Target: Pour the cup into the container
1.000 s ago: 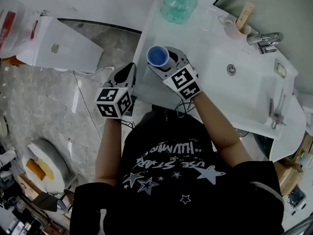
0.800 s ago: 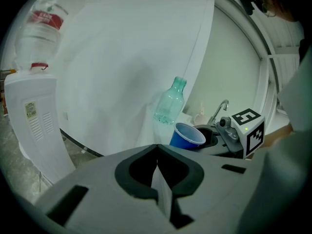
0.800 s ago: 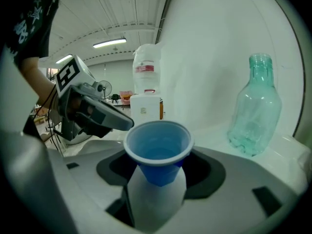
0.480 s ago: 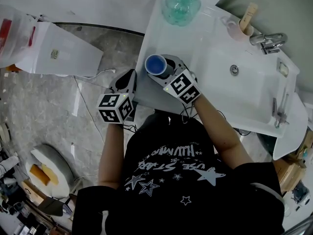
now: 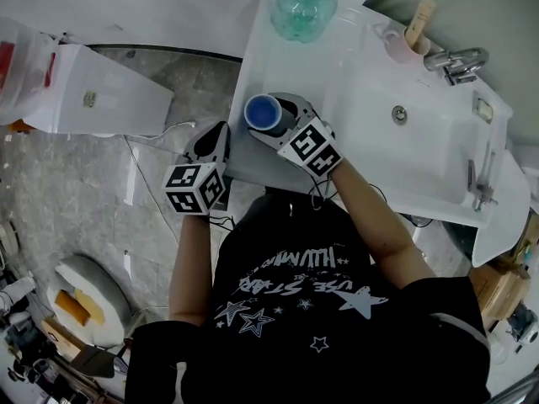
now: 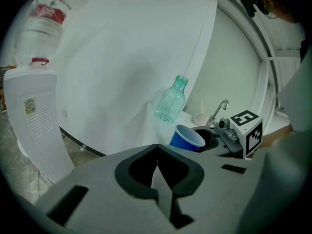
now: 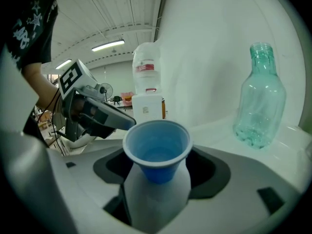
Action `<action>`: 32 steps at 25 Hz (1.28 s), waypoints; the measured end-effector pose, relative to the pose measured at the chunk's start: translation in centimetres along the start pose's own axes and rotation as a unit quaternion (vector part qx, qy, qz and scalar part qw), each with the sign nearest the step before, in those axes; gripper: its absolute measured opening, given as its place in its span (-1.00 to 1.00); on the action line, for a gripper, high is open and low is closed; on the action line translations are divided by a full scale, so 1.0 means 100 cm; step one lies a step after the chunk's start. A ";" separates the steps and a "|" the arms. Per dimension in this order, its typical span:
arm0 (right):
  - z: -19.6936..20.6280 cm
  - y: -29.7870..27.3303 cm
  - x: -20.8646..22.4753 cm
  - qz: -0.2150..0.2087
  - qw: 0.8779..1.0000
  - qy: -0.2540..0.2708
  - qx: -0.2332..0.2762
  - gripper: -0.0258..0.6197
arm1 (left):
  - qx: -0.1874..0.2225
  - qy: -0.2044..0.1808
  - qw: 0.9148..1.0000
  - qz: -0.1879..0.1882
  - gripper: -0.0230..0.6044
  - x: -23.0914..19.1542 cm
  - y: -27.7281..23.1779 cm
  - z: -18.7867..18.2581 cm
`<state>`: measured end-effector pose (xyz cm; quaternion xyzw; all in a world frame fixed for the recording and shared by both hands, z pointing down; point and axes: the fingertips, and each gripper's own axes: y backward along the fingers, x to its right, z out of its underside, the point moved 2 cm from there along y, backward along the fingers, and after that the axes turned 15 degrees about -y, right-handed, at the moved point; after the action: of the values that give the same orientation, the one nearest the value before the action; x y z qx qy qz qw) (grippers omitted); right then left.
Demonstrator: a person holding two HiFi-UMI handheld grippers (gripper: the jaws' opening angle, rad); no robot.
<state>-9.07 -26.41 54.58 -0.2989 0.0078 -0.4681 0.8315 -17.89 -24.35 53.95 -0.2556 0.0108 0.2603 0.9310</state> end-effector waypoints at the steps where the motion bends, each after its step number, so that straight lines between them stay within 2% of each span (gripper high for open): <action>1: 0.000 0.002 0.000 0.003 1.000 0.000 0.000 0.13 | 0.002 -0.001 1.000 -0.001 -0.90 -0.001 0.001 -0.001; 9: 0.003 0.031 0.007 0.025 1.000 -0.007 0.002 0.14 | 0.016 -0.009 1.000 -0.016 -0.90 0.004 0.011 -0.018; 15: 0.006 0.069 0.005 0.044 0.999 -0.007 0.020 0.14 | 0.020 -0.027 0.999 -0.021 -0.90 0.028 0.028 -0.025; 18: 0.007 0.095 0.000 0.057 0.998 -0.009 0.040 0.10 | 0.023 -0.037 0.999 -0.015 -0.90 0.052 0.038 -0.026; 24: 0.016 0.160 -0.002 0.102 0.991 -0.021 0.090 -0.11 | 0.031 -0.053 0.998 0.010 -0.90 0.112 0.046 -0.022; 32: 0.034 0.250 -0.008 0.165 0.978 -0.017 0.124 -0.38 | 0.051 -0.089 0.993 0.058 -0.90 0.195 0.047 -0.035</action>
<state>10.86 -14.57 44.57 -0.1961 -0.0152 -0.3165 0.9280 -2.99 -13.24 45.73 -0.1825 -0.0438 0.3341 0.9237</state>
